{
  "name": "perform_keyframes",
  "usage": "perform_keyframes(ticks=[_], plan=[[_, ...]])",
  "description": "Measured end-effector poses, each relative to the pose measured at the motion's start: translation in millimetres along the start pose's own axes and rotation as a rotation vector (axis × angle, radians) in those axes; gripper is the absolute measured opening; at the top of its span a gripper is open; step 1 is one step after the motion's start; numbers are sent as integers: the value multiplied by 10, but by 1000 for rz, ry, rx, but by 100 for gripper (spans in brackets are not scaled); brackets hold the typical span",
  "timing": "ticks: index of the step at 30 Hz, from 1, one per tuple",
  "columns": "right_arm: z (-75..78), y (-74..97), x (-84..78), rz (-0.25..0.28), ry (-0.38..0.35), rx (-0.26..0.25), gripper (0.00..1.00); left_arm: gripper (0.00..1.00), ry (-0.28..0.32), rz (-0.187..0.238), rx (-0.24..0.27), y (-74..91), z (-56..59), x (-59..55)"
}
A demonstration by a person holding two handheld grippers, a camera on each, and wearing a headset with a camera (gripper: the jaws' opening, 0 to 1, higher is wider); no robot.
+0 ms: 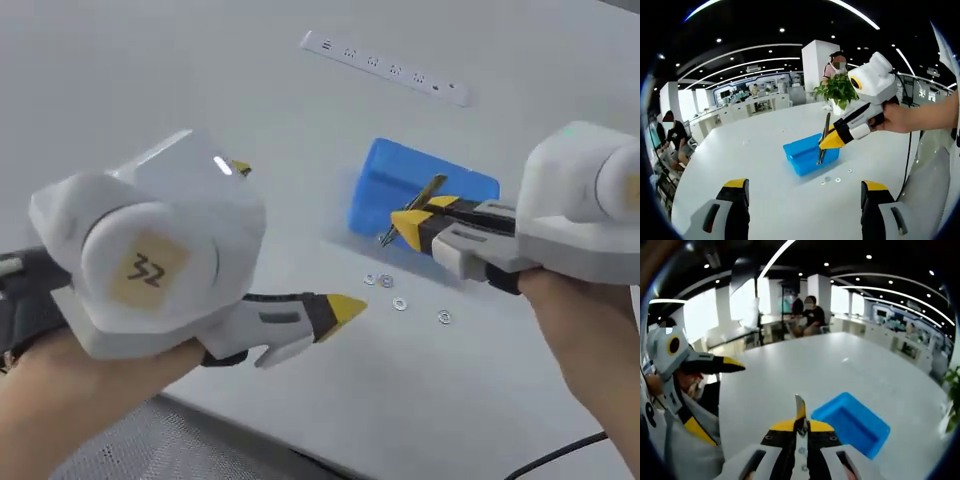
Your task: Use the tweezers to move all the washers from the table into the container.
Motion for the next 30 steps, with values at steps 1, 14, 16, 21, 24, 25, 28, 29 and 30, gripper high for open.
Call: perform_keyframes(ticks=[1, 14, 16, 21, 24, 25, 28, 29, 30], plan=[[23, 10, 34, 8, 5, -10, 4, 96, 11, -6, 21, 2, -17, -42], [402, -46, 206, 82, -14, -113, 4, 98, 40, -63, 107, 33, -96, -242], [450, -92, 182, 66, -17, -128, 4, 97, 22, -67, 119, 55, -105, -234], [541, -203, 93, 44, -30, -150, 4, 97, 31, -88, 144, 127, -130, -325], [611, -248, 3, 28, -70, -163, 4, 96, -25, -104, 184, 126, -140, -350], [632, -276, -24, 29, -94, -158, 4, 96, -21, -96, 183, 116, -127, -348], [653, -359, -85, 27, -113, -149, 4, 96, -67, -119, 179, 84, -115, -376], [686, -375, -107, 21, -114, -152, 4, 96, -97, -120, 182, 86, -112, -377], [694, -394, -123, 18, -116, -156, 4, 96, -121, -108, 178, 81, -87, -375]])
Point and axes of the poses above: the centre of the closed fingertips' face, and the gripper's own axes: y roughly backward along the fingers, z roughly to its right, x roughly out of its top, the point moved 10 cm from there along y, roughly backward along the fingers, and after that the axes turned 11 degrees about x, right-handed, at the moved point
